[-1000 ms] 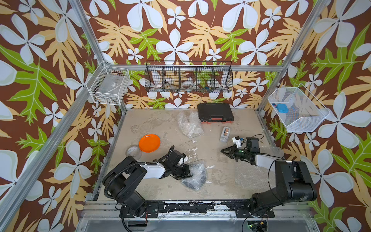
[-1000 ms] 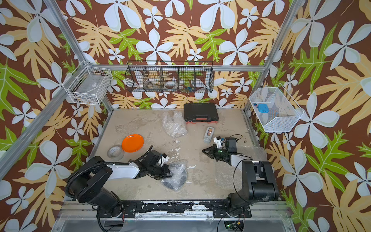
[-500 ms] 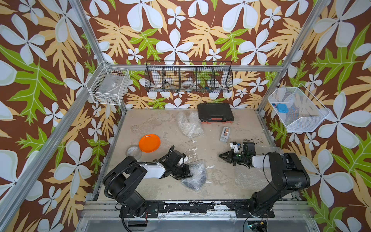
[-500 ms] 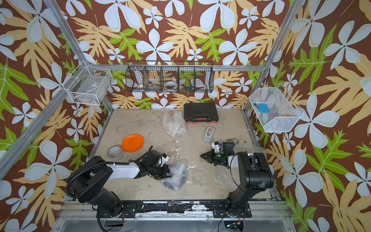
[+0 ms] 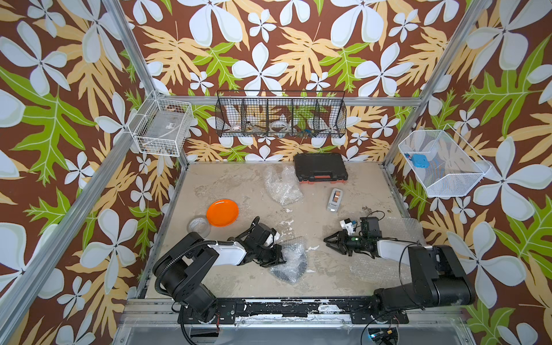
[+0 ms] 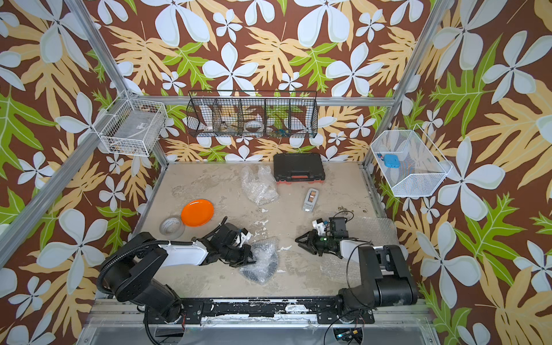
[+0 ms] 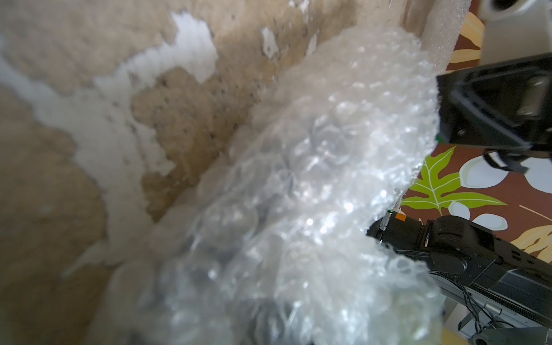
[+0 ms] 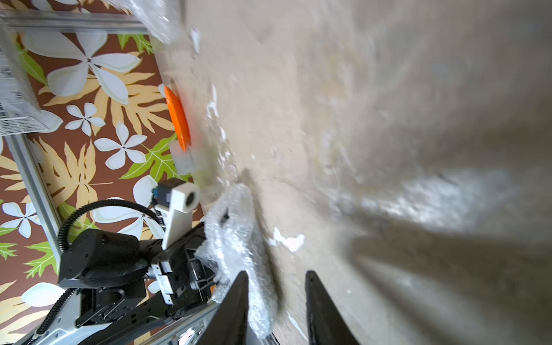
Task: Wrap dinner plates in bubble wrap
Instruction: Pull the tape from the tape cutter, then tear off the tape using the Tape Cutter.
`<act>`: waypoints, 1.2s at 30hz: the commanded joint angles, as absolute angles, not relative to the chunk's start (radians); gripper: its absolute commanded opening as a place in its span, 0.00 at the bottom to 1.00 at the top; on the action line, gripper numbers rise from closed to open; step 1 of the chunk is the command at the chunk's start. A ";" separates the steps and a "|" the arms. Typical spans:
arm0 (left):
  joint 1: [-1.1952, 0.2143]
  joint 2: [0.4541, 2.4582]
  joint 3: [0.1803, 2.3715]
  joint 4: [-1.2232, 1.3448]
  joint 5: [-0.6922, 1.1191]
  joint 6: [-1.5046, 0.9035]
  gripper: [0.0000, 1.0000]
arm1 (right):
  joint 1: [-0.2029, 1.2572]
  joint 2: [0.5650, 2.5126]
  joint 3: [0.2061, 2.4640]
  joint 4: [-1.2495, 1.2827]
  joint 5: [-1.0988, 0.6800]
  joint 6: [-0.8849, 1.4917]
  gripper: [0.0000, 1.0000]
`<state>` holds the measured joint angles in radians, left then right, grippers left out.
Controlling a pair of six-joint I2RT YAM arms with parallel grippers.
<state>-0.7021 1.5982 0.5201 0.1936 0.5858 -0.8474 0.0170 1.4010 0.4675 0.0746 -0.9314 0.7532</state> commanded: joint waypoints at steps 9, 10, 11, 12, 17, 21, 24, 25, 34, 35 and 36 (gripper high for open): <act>-0.701 1.617 0.521 -0.040 0.463 -0.831 0.04 | -0.176 1.589 0.650 0.311 -0.911 0.627 0.47; -0.702 1.615 0.519 -0.039 0.463 -0.834 0.04 | -0.176 1.618 0.660 0.347 -0.920 0.629 0.46; -0.701 1.612 0.516 -0.034 0.462 -0.839 0.04 | -0.176 1.645 0.666 0.394 -0.934 0.645 0.45; -0.701 1.611 0.513 -0.032 0.463 -0.841 0.04 | -0.175 1.670 0.672 0.441 -0.946 0.659 0.45; -0.700 1.609 0.509 -0.026 0.463 -0.849 0.04 | -0.173 1.761 0.692 0.545 -0.975 0.682 0.45; -0.702 1.613 0.514 -0.026 0.462 -0.850 0.04 | -0.157 1.811 0.696 0.590 -0.986 0.705 0.43; -0.701 1.614 0.511 -0.021 0.465 -0.853 0.04 | -0.128 1.846 0.701 0.624 -0.999 0.718 0.41; -0.701 1.613 0.510 -0.021 0.465 -0.852 0.03 | -0.119 1.853 0.705 0.623 -0.996 0.714 0.41; -0.701 1.601 0.497 -0.023 0.464 -0.857 0.03 | -0.110 1.914 0.754 0.606 -0.956 0.721 0.41; -0.701 1.600 0.497 -0.023 0.465 -0.859 0.03 | -0.110 1.909 0.753 0.600 -0.948 0.714 0.41; -0.701 1.598 0.496 -0.022 0.463 -0.860 0.03 | -0.110 1.907 0.753 0.601 -0.948 0.712 0.40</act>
<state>-0.7021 1.5875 0.5137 0.1967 0.5827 -0.8543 -0.1093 1.9110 0.7483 0.5964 -0.9653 0.7254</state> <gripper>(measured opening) 0.050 0.404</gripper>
